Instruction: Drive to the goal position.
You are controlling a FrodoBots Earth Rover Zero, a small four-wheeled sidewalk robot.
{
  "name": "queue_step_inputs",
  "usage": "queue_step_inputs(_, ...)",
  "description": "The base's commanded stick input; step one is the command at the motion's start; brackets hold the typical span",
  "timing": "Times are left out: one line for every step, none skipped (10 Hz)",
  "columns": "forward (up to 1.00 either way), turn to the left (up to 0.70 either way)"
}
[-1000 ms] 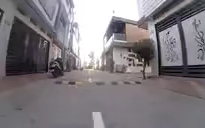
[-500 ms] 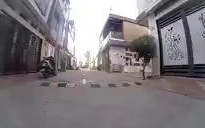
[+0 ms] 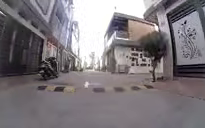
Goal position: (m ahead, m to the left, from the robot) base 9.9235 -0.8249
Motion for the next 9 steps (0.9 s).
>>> queue_step_inputs(1.00, 0.00)
queue_step_inputs(1.00, 0.00)
queue_step_inputs(1.00, 0.00)
queue_step_inputs(1.00, 0.00)
queue_step_inputs(1.00, 0.00)
queue_step_inputs(1.00, 0.00)
queue_step_inputs(1.00, 0.00)
queue_step_inputs(1.00, 0.00)
queue_step_inputs(1.00, 0.00)
